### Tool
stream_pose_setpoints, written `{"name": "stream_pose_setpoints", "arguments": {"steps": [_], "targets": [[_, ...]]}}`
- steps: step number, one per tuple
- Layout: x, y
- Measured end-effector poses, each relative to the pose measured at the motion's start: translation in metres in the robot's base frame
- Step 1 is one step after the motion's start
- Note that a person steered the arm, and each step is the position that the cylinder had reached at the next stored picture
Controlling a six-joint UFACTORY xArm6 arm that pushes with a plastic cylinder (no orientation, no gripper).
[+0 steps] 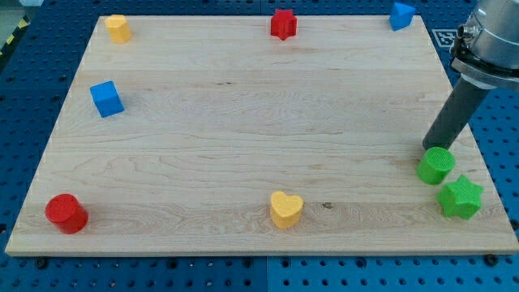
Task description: Move the blue cube parallel to the red star
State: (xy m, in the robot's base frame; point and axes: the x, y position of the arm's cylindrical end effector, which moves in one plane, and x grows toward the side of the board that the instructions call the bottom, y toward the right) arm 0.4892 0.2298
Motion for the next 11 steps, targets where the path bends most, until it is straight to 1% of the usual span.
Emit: {"name": "stream_pose_setpoints", "arguments": {"steps": [1, 2, 3, 4, 6, 7, 11], "targets": [[-0.024, -0.015], [-0.067, -0.006], [-0.120, 0.030], [-0.186, 0.054], [-0.272, 0.073], [-0.298, 0.071], [-0.298, 0.027]]}}
